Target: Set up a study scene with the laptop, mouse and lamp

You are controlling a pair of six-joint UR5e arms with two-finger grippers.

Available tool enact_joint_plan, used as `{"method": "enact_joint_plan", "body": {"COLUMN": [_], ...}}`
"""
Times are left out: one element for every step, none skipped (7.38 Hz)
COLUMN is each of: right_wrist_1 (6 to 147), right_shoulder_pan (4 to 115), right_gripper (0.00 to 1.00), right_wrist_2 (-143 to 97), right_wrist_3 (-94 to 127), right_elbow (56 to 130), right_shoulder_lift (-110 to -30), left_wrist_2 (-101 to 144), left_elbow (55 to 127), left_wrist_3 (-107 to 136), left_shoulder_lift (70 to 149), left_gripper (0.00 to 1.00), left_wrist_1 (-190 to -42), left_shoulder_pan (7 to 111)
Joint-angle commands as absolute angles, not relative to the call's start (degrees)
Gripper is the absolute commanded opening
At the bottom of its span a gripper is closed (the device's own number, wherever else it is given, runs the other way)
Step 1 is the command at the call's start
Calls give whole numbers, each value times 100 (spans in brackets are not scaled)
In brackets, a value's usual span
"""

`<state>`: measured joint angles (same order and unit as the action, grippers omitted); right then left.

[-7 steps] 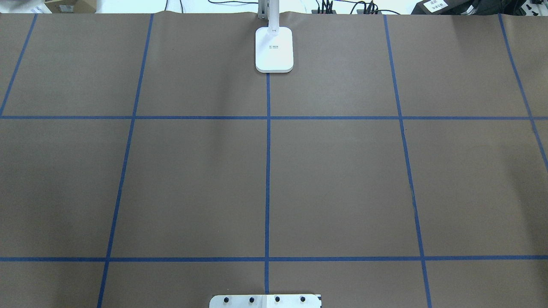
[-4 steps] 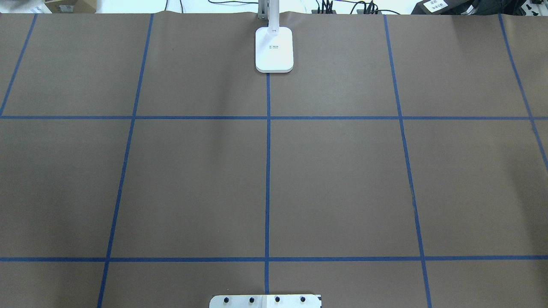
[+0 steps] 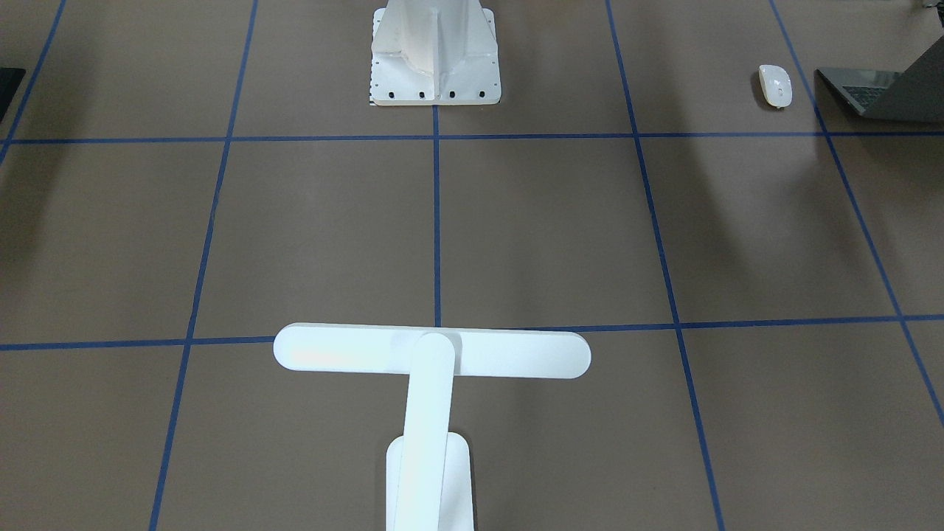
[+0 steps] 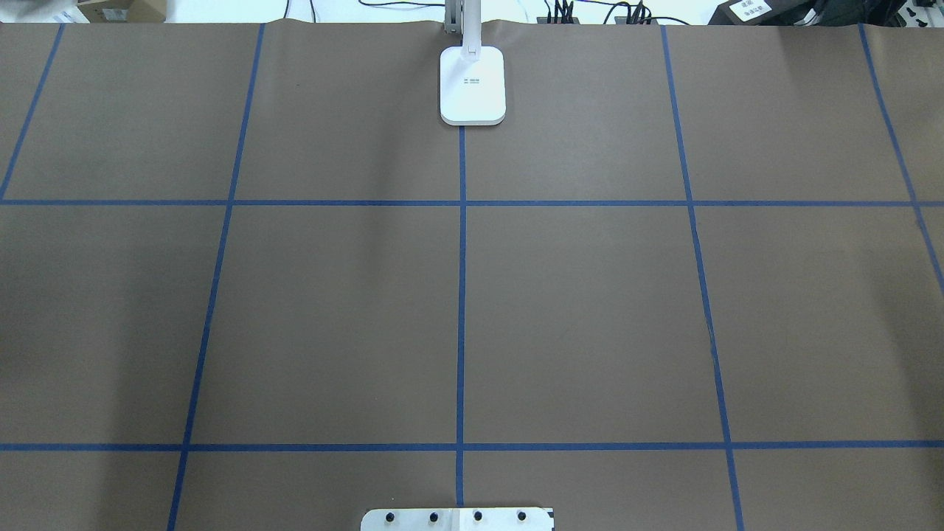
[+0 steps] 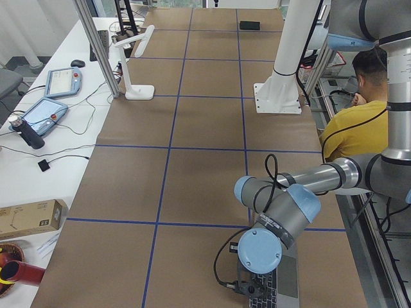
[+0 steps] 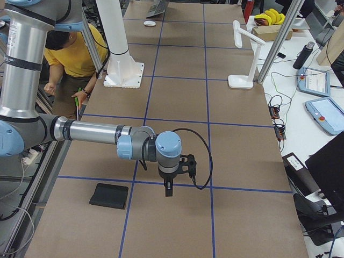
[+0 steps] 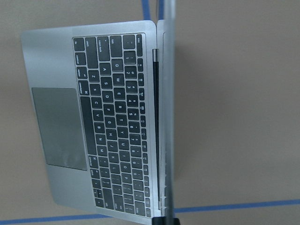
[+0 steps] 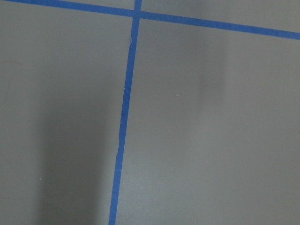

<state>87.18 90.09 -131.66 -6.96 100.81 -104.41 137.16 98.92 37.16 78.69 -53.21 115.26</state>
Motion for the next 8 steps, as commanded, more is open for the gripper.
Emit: {"method": "enact_joint_plan", "body": {"right_wrist_1": [8719,8727,8728,8728,8728,8736,8736,8736], "right_shoulder_pan": [9009,9009,9009,9009,9009,9009,9009,9009], "right_gripper": [100,100,100,100,100,100,100,100], "right_wrist_2": [-13166,-13166,-13166,-13166,-13192,-13192,-13201,-13210], "right_wrist_3": [-694,-694,-694,-694,-694,-694,-694,-694], "right_elbow": [10081,10072,10072,10064,10055,10055,10055,10055], "right_shoulder_lift": [-10441,-10441,-10441,-10441,-10441,-10450,-10450,-10450], "left_wrist_2": [14191,14516,14598,14616,14651,14869,14949,14950], "left_elbow": [10439,10598,10730,10818,10819,10819,10811,10811], "left_wrist_3": [4505,4822,5478,6024,6664,7350,8070,8834], "left_shoulder_lift": [8278,8558,8935,9313,9821,10331,10771,11254], "left_gripper": [0,0,0,0,0,0,0,0], "left_wrist_1": [-5176,-5177,-5177,-5185,-5177,-5177,-5203,-5221], "left_shoulder_pan": [11479,11244,10876,10585,10260,9848,9461,9057]}}
